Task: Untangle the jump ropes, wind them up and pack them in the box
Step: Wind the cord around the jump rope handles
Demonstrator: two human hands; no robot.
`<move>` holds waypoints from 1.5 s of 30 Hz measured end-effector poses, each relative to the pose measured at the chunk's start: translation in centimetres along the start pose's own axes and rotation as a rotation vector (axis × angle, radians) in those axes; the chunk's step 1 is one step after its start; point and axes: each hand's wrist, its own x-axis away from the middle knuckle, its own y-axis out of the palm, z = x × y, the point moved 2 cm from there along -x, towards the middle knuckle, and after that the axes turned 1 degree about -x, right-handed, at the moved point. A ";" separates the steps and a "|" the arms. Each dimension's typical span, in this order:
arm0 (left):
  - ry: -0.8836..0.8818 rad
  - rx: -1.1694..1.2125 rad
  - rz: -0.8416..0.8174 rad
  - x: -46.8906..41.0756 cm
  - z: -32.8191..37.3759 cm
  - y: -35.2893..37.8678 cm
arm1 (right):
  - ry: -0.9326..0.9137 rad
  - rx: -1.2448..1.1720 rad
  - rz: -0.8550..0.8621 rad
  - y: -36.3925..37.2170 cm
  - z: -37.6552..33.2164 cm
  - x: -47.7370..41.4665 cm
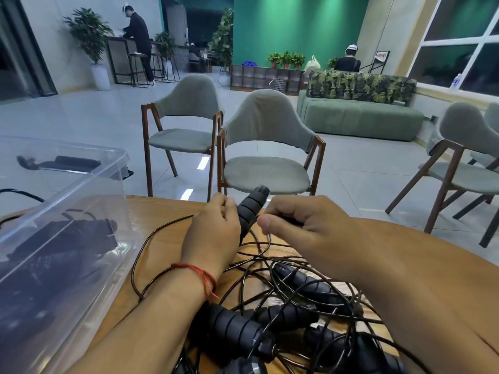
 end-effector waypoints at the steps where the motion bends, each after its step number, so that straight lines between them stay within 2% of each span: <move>1: 0.040 -0.017 -0.016 0.1 0.0 0.2 | -0.003 -0.017 0.048 0.1 0.2 -0.2; 8: 0.172 -0.024 -0.235 1.9 1.9 0.4 | 0.071 0.076 0.302 -0.2 2.7 -0.5; 11: 0.298 -0.040 -0.346 2.6 2.5 0.2 | 0.130 0.126 0.359 -0.8 3.7 -0.5; 15: 0.438 -0.196 -0.450 2.9 2.8 0.6 | 0.209 0.149 0.384 -1.7 4.6 -0.4; 21: 0.627 -0.265 -0.375 3.0 2.9 0.9 | 0.309 0.054 0.251 -3.6 4.8 -0.1; 25: 0.757 -0.136 -0.348 3.2 3.2 0.4 | 0.467 -0.143 0.098 -4.1 4.9 0.5; 30: 0.847 0.058 -0.427 3.5 3.2 0.2 | 0.557 -0.322 -0.044 -2.8 6.3 0.7; 31: 0.846 0.099 -0.425 3.6 3.2 0.2 | 0.571 -0.379 -0.039 -2.4 6.5 0.8; 33: 0.783 0.171 -0.423 3.6 3.2 0.2 | 0.564 -0.334 0.004 -1.8 7.2 0.8; 36: 0.598 0.290 -0.376 3.2 3.0 0.2 | 0.597 -0.177 0.046 -0.6 8.3 0.4; 38: 0.483 0.379 -0.310 2.8 2.6 0.2 | 0.594 -0.242 0.023 0.2 8.3 -0.1; 40: 0.368 0.462 -0.304 2.5 2.4 0.1 | 0.530 -0.272 0.012 0.8 7.6 -0.3; 45: 0.055 0.814 -0.260 1.7 1.9 -0.4 | 0.278 -0.019 0.054 1.9 6.6 -0.3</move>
